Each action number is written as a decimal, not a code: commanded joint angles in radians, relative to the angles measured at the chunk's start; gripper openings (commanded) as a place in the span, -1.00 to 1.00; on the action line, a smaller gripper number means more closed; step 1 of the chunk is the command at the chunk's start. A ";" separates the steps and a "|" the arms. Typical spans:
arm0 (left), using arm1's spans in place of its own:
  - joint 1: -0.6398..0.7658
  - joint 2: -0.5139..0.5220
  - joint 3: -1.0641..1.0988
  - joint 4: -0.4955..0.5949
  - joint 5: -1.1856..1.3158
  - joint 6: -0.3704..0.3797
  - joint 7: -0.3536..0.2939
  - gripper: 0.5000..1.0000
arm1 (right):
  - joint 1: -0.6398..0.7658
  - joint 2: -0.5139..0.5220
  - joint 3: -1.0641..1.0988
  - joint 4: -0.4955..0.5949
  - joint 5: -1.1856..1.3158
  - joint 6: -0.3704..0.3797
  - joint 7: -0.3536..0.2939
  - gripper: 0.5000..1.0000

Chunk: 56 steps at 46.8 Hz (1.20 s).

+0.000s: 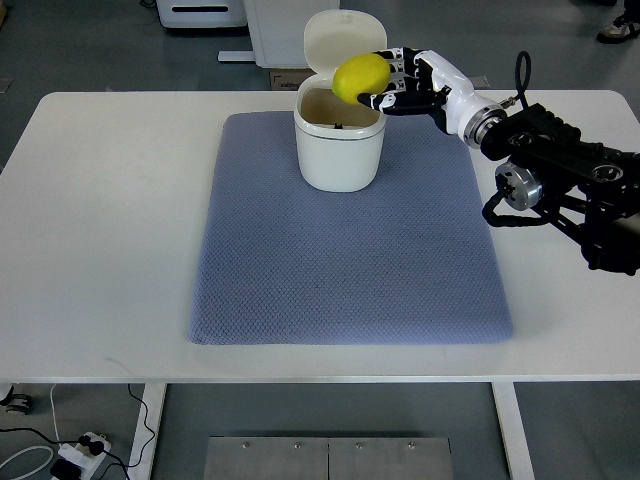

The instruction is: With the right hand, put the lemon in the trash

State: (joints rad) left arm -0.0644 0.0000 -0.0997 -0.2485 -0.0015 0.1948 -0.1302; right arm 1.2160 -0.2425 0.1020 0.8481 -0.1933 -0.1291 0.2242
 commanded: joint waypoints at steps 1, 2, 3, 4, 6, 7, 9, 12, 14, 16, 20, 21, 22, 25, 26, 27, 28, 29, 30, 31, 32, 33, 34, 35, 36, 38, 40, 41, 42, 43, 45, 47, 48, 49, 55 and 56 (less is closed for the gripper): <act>0.000 0.000 0.000 0.000 0.000 0.000 0.000 1.00 | 0.000 0.000 -0.001 0.000 -0.001 0.000 0.000 -0.40; 0.000 0.000 0.000 0.000 0.000 0.000 0.000 1.00 | 0.000 0.002 -0.001 0.000 -0.001 0.000 0.000 -0.35; 0.000 0.000 0.000 0.000 0.000 0.000 0.000 1.00 | 0.000 0.002 -0.002 0.000 -0.001 0.000 0.000 -0.29; 0.000 0.000 0.000 0.000 0.000 0.000 0.000 1.00 | 0.000 0.002 -0.004 0.000 -0.001 0.000 0.000 -0.24; 0.000 0.000 0.000 0.000 0.000 0.000 0.000 1.00 | 0.000 0.003 -0.008 0.000 -0.001 0.000 0.001 -0.08; 0.000 0.000 0.000 0.000 0.000 0.000 0.000 1.00 | 0.002 0.005 -0.012 0.000 -0.001 0.000 0.001 -0.01; 0.000 0.000 0.000 0.000 0.000 0.000 0.000 1.00 | 0.005 0.005 -0.013 0.000 -0.001 0.000 0.001 0.01; 0.000 0.000 0.000 0.000 0.000 0.000 0.000 1.00 | 0.005 0.005 -0.013 0.000 -0.001 0.000 0.001 0.17; 0.000 0.000 0.000 0.000 0.000 0.000 0.000 1.00 | 0.005 0.005 -0.013 0.002 -0.001 0.000 0.001 0.22; 0.000 0.000 0.000 0.000 0.000 0.000 0.000 1.00 | 0.005 0.005 -0.013 0.000 0.000 0.000 0.001 0.26; 0.000 0.000 0.000 0.000 0.000 0.000 0.000 1.00 | 0.008 0.005 -0.013 0.002 0.000 0.000 0.001 0.33; 0.000 0.000 0.000 0.000 0.000 0.000 0.000 1.00 | 0.008 0.003 -0.013 0.002 0.000 0.002 0.001 0.33; 0.000 0.000 0.000 0.000 0.000 0.000 0.000 1.00 | 0.011 0.003 -0.013 0.002 0.000 0.002 0.001 0.33; 0.000 0.000 0.000 0.000 0.000 0.000 0.000 1.00 | 0.013 0.003 -0.013 0.002 0.000 0.002 0.001 0.34; 0.000 0.000 0.000 0.000 0.000 0.000 0.000 1.00 | 0.014 0.003 -0.013 0.002 0.000 0.002 0.001 0.35; 0.000 0.000 0.000 0.000 0.000 0.000 0.000 1.00 | 0.014 0.003 -0.013 0.003 0.000 0.002 0.001 0.35; 0.000 0.000 0.000 0.000 0.000 0.000 0.000 1.00 | 0.014 0.003 -0.013 0.003 0.000 0.002 0.001 0.36; 0.000 0.000 0.000 0.000 0.000 0.000 0.000 1.00 | 0.014 0.003 -0.013 0.003 0.000 0.002 0.001 0.38; 0.000 0.000 0.000 0.000 0.000 0.000 0.000 1.00 | 0.016 0.003 -0.013 0.003 0.000 0.002 0.001 0.39; 0.000 0.000 0.000 0.000 0.000 0.000 0.000 1.00 | 0.016 0.003 -0.013 0.003 0.000 0.002 0.001 0.40; 0.000 0.000 0.000 0.000 0.000 0.000 0.000 1.00 | 0.016 0.003 -0.013 0.005 0.000 0.002 0.001 0.40; 0.000 0.000 0.000 0.000 0.000 0.000 0.000 1.00 | 0.017 0.003 -0.013 0.005 0.002 0.002 0.001 0.41; 0.000 0.000 0.000 0.000 0.000 0.000 0.000 1.00 | 0.020 0.003 -0.013 0.005 0.000 0.002 0.001 0.42; 0.000 0.000 0.000 0.000 0.000 0.000 0.000 1.00 | 0.022 0.002 -0.013 0.005 0.000 0.002 0.001 0.45; 0.000 0.000 0.000 0.000 0.000 0.000 0.000 1.00 | 0.022 0.002 -0.013 0.005 0.000 0.002 0.001 0.49; 0.000 0.000 0.000 0.000 0.000 0.000 0.000 1.00 | 0.023 0.002 -0.013 0.006 0.002 0.002 0.001 0.54; 0.000 0.000 0.000 0.000 0.000 0.000 0.000 1.00 | 0.023 0.003 -0.013 0.006 0.002 0.002 0.001 0.55; 0.000 0.000 0.000 0.000 0.000 0.000 0.000 1.00 | 0.023 0.002 -0.013 0.006 0.002 0.002 0.001 0.56; 0.000 0.000 0.000 0.000 0.000 0.000 0.000 1.00 | 0.025 0.002 -0.013 0.005 0.002 0.002 0.001 0.56; 0.000 0.000 0.000 0.000 0.000 0.000 0.000 1.00 | 0.028 0.002 -0.013 0.006 0.002 0.002 0.001 0.56; 0.000 0.000 0.000 0.000 0.000 0.000 0.000 1.00 | 0.030 0.002 -0.013 0.005 0.003 0.002 0.001 0.57; 0.000 0.000 0.000 0.000 0.000 0.000 0.000 1.00 | 0.033 0.002 -0.013 0.006 0.005 0.002 0.000 0.58; 0.000 0.000 0.000 0.000 0.000 0.000 0.000 1.00 | 0.033 0.000 -0.012 0.006 0.005 0.003 0.000 0.58; 0.000 0.000 0.000 0.000 0.000 0.000 0.000 1.00 | 0.034 -0.001 -0.012 0.006 0.005 0.003 0.000 0.59; 0.000 0.000 0.000 0.000 0.000 0.000 0.000 1.00 | 0.045 -0.012 -0.012 0.012 0.005 0.016 -0.002 0.65; 0.000 0.000 0.000 0.000 0.000 0.000 0.000 1.00 | 0.045 -0.018 -0.012 0.014 0.005 0.017 -0.002 0.66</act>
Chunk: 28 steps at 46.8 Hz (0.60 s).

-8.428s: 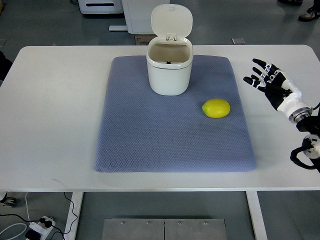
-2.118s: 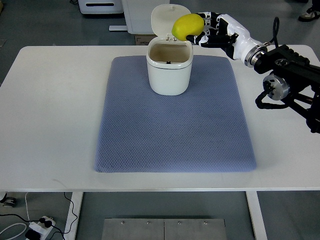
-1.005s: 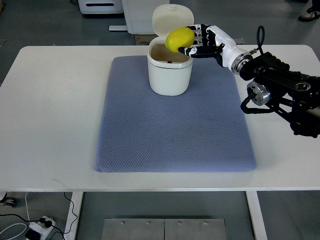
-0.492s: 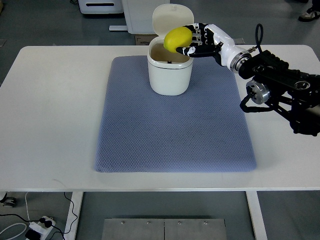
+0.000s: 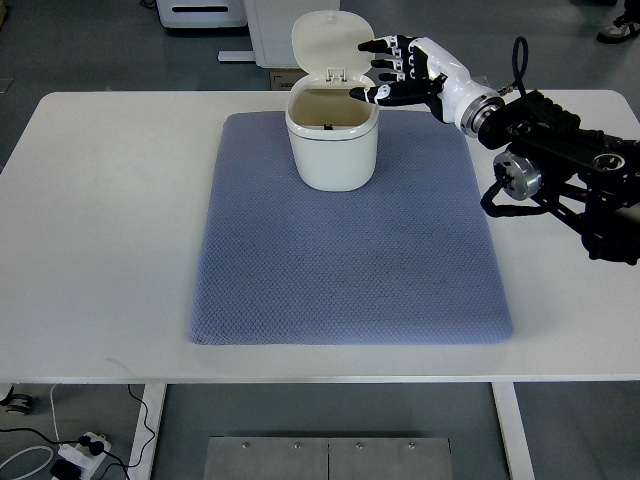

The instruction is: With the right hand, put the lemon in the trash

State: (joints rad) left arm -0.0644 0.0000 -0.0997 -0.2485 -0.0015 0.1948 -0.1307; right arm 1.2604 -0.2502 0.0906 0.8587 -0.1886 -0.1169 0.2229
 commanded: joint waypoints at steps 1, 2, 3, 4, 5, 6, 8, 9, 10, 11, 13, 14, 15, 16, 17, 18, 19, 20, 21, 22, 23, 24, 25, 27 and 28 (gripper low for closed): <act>0.000 0.000 0.000 0.000 0.000 0.000 0.000 1.00 | 0.001 -0.017 0.000 0.008 0.001 0.005 0.000 0.66; 0.000 0.000 0.000 0.000 0.000 0.000 0.000 1.00 | 0.001 -0.023 0.000 0.013 0.000 0.005 0.000 0.68; 0.000 0.000 0.000 0.000 0.000 0.000 0.000 1.00 | 0.001 -0.030 0.000 0.019 0.001 0.005 0.000 0.69; 0.000 0.000 0.000 0.000 0.000 0.000 0.000 1.00 | 0.001 -0.037 0.000 0.023 0.001 0.006 0.000 0.70; 0.000 0.000 0.000 0.000 0.000 0.000 0.000 1.00 | 0.001 -0.043 0.000 0.029 0.001 0.006 0.000 0.71; 0.000 0.000 0.000 0.000 0.000 0.000 0.000 1.00 | 0.001 -0.049 0.001 0.033 0.001 0.006 0.000 0.71; 0.000 0.000 0.000 0.000 0.000 0.000 0.000 1.00 | 0.001 -0.060 0.001 0.042 0.003 0.008 0.000 0.74; 0.000 0.000 0.000 0.000 0.000 0.000 0.000 1.00 | 0.001 -0.066 0.001 0.048 0.003 0.008 0.000 0.75; 0.000 0.000 0.000 0.000 0.000 0.000 0.000 1.00 | -0.001 -0.072 0.001 0.054 0.003 0.008 0.000 0.76; 0.000 0.000 0.000 0.000 0.000 0.000 0.000 1.00 | -0.001 -0.080 0.001 0.060 0.003 0.008 0.000 0.78; 0.000 0.000 0.000 0.000 0.000 0.000 0.000 1.00 | -0.006 -0.098 0.003 0.071 0.003 0.008 0.001 0.79; 0.000 0.000 0.000 0.000 0.000 0.000 0.000 1.00 | -0.007 -0.107 0.003 0.075 0.005 0.008 0.001 0.80; 0.000 0.000 0.000 0.000 0.000 0.000 0.000 1.00 | -0.009 -0.115 0.005 0.080 0.006 0.008 0.001 0.81; 0.000 0.000 0.000 0.000 0.000 0.000 0.000 1.00 | -0.010 -0.121 0.008 0.083 0.008 0.008 0.001 0.84; 0.000 0.000 0.000 0.000 0.000 0.000 0.000 1.00 | -0.012 -0.127 0.011 0.085 0.008 0.008 0.003 0.86; 0.000 0.000 0.000 0.000 0.000 0.000 0.000 1.00 | -0.012 -0.133 0.014 0.086 0.009 0.008 0.003 0.90; 0.000 0.000 0.000 0.000 0.000 0.000 0.000 1.00 | -0.015 -0.136 0.018 0.086 0.009 0.008 0.003 0.92; 0.000 0.000 0.000 0.000 0.000 0.000 0.000 1.00 | -0.018 -0.141 0.024 0.086 0.009 0.008 0.003 0.94; 0.000 0.000 0.000 0.000 0.000 0.000 0.000 1.00 | -0.024 -0.147 0.032 0.086 0.009 0.008 0.003 0.95; 0.000 0.000 0.000 0.000 0.000 0.000 0.000 1.00 | -0.032 -0.150 0.041 0.086 0.009 0.008 0.003 0.96; 0.000 0.000 0.000 0.000 0.000 0.000 0.000 1.00 | -0.042 -0.156 0.052 0.086 0.009 0.008 0.003 0.97; 0.000 0.000 0.000 0.000 0.000 0.000 0.000 1.00 | -0.053 -0.159 0.064 0.086 0.009 0.008 0.003 0.97; 0.000 0.000 0.000 0.000 0.000 0.000 0.000 1.00 | -0.065 -0.164 0.078 0.086 0.009 0.008 0.003 0.98; 0.000 0.000 0.000 0.000 0.000 0.000 0.000 1.00 | -0.093 -0.169 0.107 0.085 0.009 0.008 0.003 0.99; 0.000 0.000 0.000 0.000 0.000 0.000 0.000 1.00 | -0.107 -0.170 0.121 0.085 0.009 0.008 0.001 0.99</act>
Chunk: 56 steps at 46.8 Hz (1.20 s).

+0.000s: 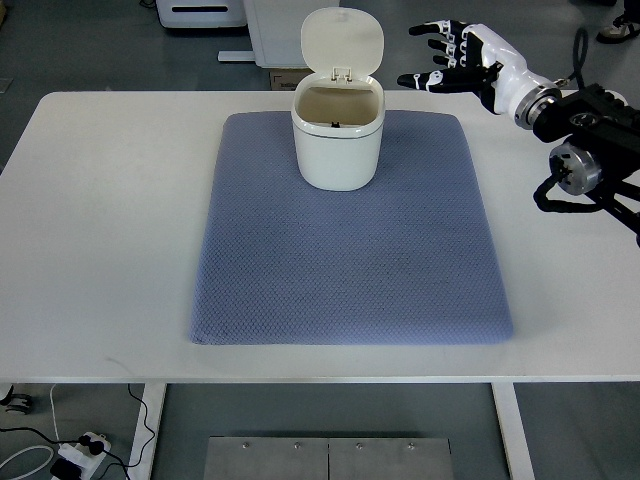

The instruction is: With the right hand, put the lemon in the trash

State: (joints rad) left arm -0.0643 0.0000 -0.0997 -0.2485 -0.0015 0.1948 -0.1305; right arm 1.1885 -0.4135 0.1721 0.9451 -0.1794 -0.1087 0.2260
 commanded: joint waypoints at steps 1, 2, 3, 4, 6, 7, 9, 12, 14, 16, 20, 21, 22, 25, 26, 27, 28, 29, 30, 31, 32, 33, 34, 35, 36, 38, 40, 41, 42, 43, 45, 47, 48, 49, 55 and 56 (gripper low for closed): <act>0.000 0.000 0.000 0.000 0.000 0.000 0.000 1.00 | -0.047 -0.007 0.055 -0.002 0.000 0.000 -0.002 0.99; 0.000 0.000 0.000 0.000 0.000 0.000 0.000 1.00 | -0.059 -0.007 0.069 -0.002 0.000 0.000 -0.002 1.00; 0.000 0.000 0.000 0.000 0.000 0.000 0.000 1.00 | -0.072 -0.007 0.082 -0.002 0.000 0.000 -0.001 1.00; 0.000 0.000 0.000 0.000 0.000 0.000 0.000 1.00 | -0.082 -0.007 0.096 -0.002 -0.002 0.000 -0.001 1.00; 0.000 0.000 0.000 0.000 0.000 0.000 0.000 1.00 | -0.107 -0.008 0.124 -0.005 -0.002 0.000 -0.001 1.00; 0.000 0.000 0.000 0.000 0.000 0.000 0.000 1.00 | -0.119 -0.008 0.139 -0.005 -0.002 0.000 -0.001 1.00; 0.000 0.000 0.000 0.000 0.000 0.000 0.000 1.00 | -0.147 -0.011 0.168 -0.008 -0.003 0.000 -0.001 1.00; 0.000 0.000 0.000 0.000 0.000 0.000 0.000 1.00 | -0.179 -0.014 0.208 -0.009 -0.003 -0.002 0.001 1.00; 0.000 0.000 0.000 0.000 0.000 0.000 0.000 1.00 | -0.196 -0.016 0.233 -0.011 -0.003 -0.002 0.001 1.00; 0.000 0.000 0.000 0.000 0.000 0.000 0.000 1.00 | -0.214 -0.016 0.256 -0.011 -0.005 -0.002 0.003 1.00; 0.000 0.000 0.000 0.000 0.000 0.000 0.000 1.00 | -0.251 -0.013 0.306 -0.017 -0.003 0.000 0.003 1.00; 0.000 0.000 0.000 0.000 0.000 0.000 0.000 1.00 | -0.262 -0.013 0.319 -0.017 -0.003 0.000 0.003 1.00; 0.000 0.000 0.000 0.000 0.000 0.000 0.000 1.00 | -0.273 -0.013 0.331 -0.017 -0.003 0.000 0.003 1.00; 0.000 0.000 0.000 0.000 0.000 0.000 0.000 1.00 | -0.300 -0.013 0.368 -0.016 -0.003 0.000 0.003 1.00; 0.000 0.000 0.000 0.000 0.000 0.000 0.000 1.00 | -0.309 -0.011 0.380 -0.016 -0.003 0.000 0.003 1.00; 0.000 0.000 0.000 0.000 0.000 0.000 0.000 1.00 | -0.317 -0.010 0.394 -0.016 -0.003 0.000 0.003 1.00; 0.000 0.000 0.000 0.000 0.000 0.000 0.000 1.00 | -0.325 -0.010 0.408 -0.017 -0.003 0.000 0.003 1.00; 0.000 0.000 0.000 0.000 0.000 0.000 0.000 1.00 | -0.332 -0.005 0.418 -0.019 -0.003 0.000 0.001 1.00; 0.000 0.000 0.000 0.000 0.000 0.000 0.000 1.00 | -0.342 -0.004 0.432 -0.019 -0.003 0.000 -0.001 1.00; 0.000 0.000 0.000 0.000 0.000 0.000 -0.001 1.00 | -0.352 -0.002 0.446 -0.019 -0.003 -0.002 -0.001 1.00; 0.000 0.000 0.000 0.000 0.000 0.000 0.000 1.00 | -0.365 0.001 0.463 -0.019 -0.003 -0.002 -0.001 1.00; 0.000 0.000 0.000 0.000 0.000 0.000 0.000 1.00 | -0.375 0.002 0.481 -0.019 -0.003 -0.002 -0.001 1.00; 0.000 0.000 0.000 0.000 0.000 0.000 0.000 1.00 | -0.391 0.004 0.500 -0.017 -0.003 -0.002 -0.001 1.00; 0.000 0.000 0.000 0.000 0.000 0.000 0.000 1.00 | -0.405 0.005 0.516 -0.017 -0.005 -0.002 -0.001 1.00; 0.000 0.000 0.000 0.000 0.000 0.000 0.000 1.00 | -0.417 0.009 0.535 -0.017 -0.006 -0.002 -0.001 1.00; 0.000 0.000 0.000 0.000 0.000 0.000 0.000 1.00 | -0.440 0.018 0.564 -0.014 -0.006 0.000 -0.001 1.00; 0.000 0.000 0.000 0.000 0.000 0.000 0.000 1.00 | -0.458 0.030 0.593 -0.012 -0.006 0.000 -0.001 1.00; 0.000 0.000 0.000 0.000 0.000 0.000 0.000 1.00 | -0.466 0.035 0.609 -0.012 -0.006 0.000 -0.002 1.00; 0.000 0.000 0.000 0.000 0.000 0.000 0.000 1.00 | -0.474 0.039 0.622 -0.012 -0.006 0.000 -0.002 1.00; 0.000 0.000 0.000 0.000 0.000 0.000 0.000 1.00 | -0.483 0.044 0.635 -0.012 -0.006 0.000 -0.002 1.00; 0.000 0.000 0.000 0.000 0.000 0.000 0.000 1.00 | -0.501 0.053 0.656 -0.012 -0.006 0.000 -0.002 1.00; 0.000 0.000 0.000 0.000 0.000 0.000 0.000 1.00 | -0.520 0.065 0.668 -0.011 -0.008 0.000 -0.002 1.00; 0.000 0.000 0.000 0.000 0.000 0.000 0.000 1.00 | -0.527 0.074 0.673 -0.009 -0.008 0.000 -0.001 1.00; 0.000 0.000 0.000 0.000 0.000 0.000 0.000 1.00 | -0.533 0.082 0.676 -0.009 -0.009 0.000 0.001 1.00; 0.000 0.000 0.000 0.000 0.000 0.000 0.000 1.00 | -0.564 0.128 0.696 -0.009 -0.011 0.000 0.006 1.00; 0.000 0.000 0.000 0.000 0.000 0.000 0.000 1.00 | -0.566 0.134 0.698 -0.009 -0.012 0.000 0.007 1.00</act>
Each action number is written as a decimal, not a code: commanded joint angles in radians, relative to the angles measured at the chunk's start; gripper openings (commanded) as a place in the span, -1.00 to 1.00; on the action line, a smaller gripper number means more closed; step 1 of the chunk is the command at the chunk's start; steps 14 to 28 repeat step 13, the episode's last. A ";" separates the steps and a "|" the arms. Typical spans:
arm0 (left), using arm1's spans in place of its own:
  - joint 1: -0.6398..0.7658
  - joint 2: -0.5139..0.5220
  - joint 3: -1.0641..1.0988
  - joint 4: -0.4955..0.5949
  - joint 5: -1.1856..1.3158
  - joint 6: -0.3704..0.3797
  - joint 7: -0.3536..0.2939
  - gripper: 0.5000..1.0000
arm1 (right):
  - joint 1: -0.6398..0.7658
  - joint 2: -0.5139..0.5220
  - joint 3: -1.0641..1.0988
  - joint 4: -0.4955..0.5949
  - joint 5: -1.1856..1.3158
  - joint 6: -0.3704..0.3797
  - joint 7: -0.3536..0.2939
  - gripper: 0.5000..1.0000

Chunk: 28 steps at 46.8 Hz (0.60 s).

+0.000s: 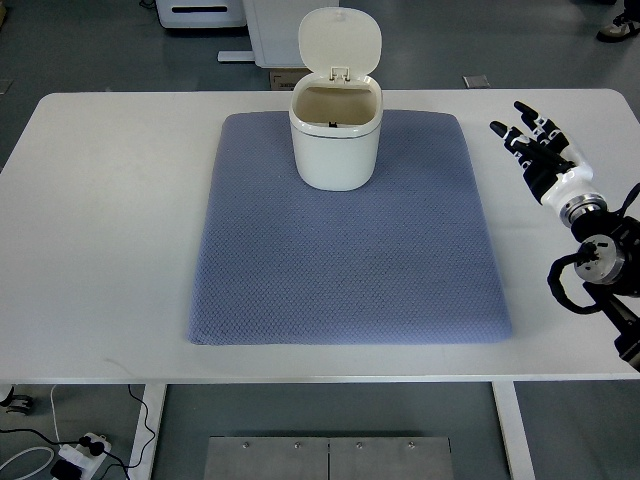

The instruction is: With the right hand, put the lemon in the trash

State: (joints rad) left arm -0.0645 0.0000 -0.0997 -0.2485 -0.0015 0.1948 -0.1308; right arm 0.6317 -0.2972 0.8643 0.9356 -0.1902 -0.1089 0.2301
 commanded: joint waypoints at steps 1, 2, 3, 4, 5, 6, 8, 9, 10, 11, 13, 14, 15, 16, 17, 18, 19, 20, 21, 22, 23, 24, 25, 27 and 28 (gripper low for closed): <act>0.000 0.000 0.000 0.000 0.000 0.000 0.000 1.00 | -0.009 0.024 0.005 0.000 -0.002 0.000 0.003 1.00; 0.000 0.000 0.000 0.000 0.000 0.000 0.000 1.00 | -0.010 0.030 0.005 0.000 -0.002 0.000 0.003 1.00; 0.000 0.000 0.000 0.000 0.000 0.000 0.000 1.00 | -0.009 0.033 0.005 0.000 -0.002 -0.002 0.003 1.00; 0.000 0.000 0.000 0.000 0.000 0.000 0.000 1.00 | -0.010 0.038 0.005 0.000 -0.002 0.000 0.003 1.00; 0.000 0.000 0.000 0.000 0.000 0.000 0.000 1.00 | -0.009 0.041 0.005 0.000 -0.002 0.000 0.003 1.00; 0.000 0.000 0.000 0.000 0.000 0.000 0.000 1.00 | -0.009 0.044 0.005 0.000 -0.002 -0.002 0.003 1.00; 0.000 0.000 0.000 0.000 0.000 0.000 0.000 1.00 | -0.009 0.047 0.005 -0.001 -0.002 0.000 0.005 1.00; 0.000 0.000 0.000 0.000 0.000 0.000 0.000 1.00 | -0.007 0.050 0.005 -0.001 -0.002 -0.002 0.006 1.00; 0.000 0.000 0.000 0.000 0.000 0.000 0.000 1.00 | -0.006 0.050 0.005 -0.001 -0.002 0.000 0.008 1.00; 0.000 0.000 0.000 0.000 0.000 0.000 0.000 1.00 | -0.006 0.052 0.005 -0.001 -0.002 0.000 0.009 1.00; 0.000 0.000 0.000 0.000 0.000 0.000 0.000 1.00 | -0.004 0.053 0.005 0.002 -0.002 0.000 0.015 1.00; 0.000 0.000 0.000 0.000 0.000 0.000 0.000 1.00 | -0.004 0.053 0.005 0.002 -0.002 0.000 0.015 1.00; 0.000 0.000 0.000 0.000 0.000 0.000 0.000 1.00 | -0.004 0.053 0.005 0.002 -0.002 0.000 0.015 1.00; 0.000 0.000 0.000 0.000 0.000 0.000 0.000 1.00 | -0.004 0.053 0.005 0.002 -0.002 0.000 0.015 1.00; 0.000 0.000 0.000 0.000 0.000 0.000 0.000 1.00 | -0.004 0.053 0.005 0.002 -0.002 0.000 0.015 1.00; 0.000 0.000 0.000 0.000 0.000 0.000 0.000 1.00 | -0.004 0.053 0.005 0.002 -0.002 0.000 0.015 1.00; 0.000 0.000 0.000 0.000 0.000 0.000 0.000 1.00 | -0.004 0.053 0.005 0.002 -0.002 0.000 0.015 1.00; 0.000 0.000 0.000 0.000 0.000 0.000 0.000 1.00 | -0.004 0.053 0.005 0.002 -0.002 0.000 0.015 1.00; 0.000 0.000 0.000 0.000 0.000 0.000 0.000 1.00 | -0.004 0.053 0.005 0.002 -0.002 0.000 0.015 1.00; 0.000 0.000 0.000 0.000 0.000 0.000 0.000 1.00 | -0.004 0.053 0.005 0.002 -0.002 0.000 0.015 1.00; 0.000 0.000 0.000 0.000 0.000 0.000 0.000 1.00 | -0.004 0.053 0.005 0.002 -0.002 0.000 0.015 1.00; 0.000 0.000 0.000 0.000 0.000 0.000 0.000 1.00 | -0.004 0.053 0.005 0.002 -0.002 0.000 0.015 1.00; 0.000 0.000 0.000 0.000 0.000 0.000 0.000 1.00 | -0.004 0.053 0.005 0.002 -0.002 0.000 0.015 1.00; 0.000 0.000 0.000 0.000 0.000 0.000 0.000 1.00 | -0.004 0.053 0.005 0.002 -0.002 0.000 0.015 1.00; 0.000 0.000 0.000 0.000 0.000 0.000 0.000 1.00 | -0.004 0.053 0.005 0.002 -0.002 0.000 0.015 1.00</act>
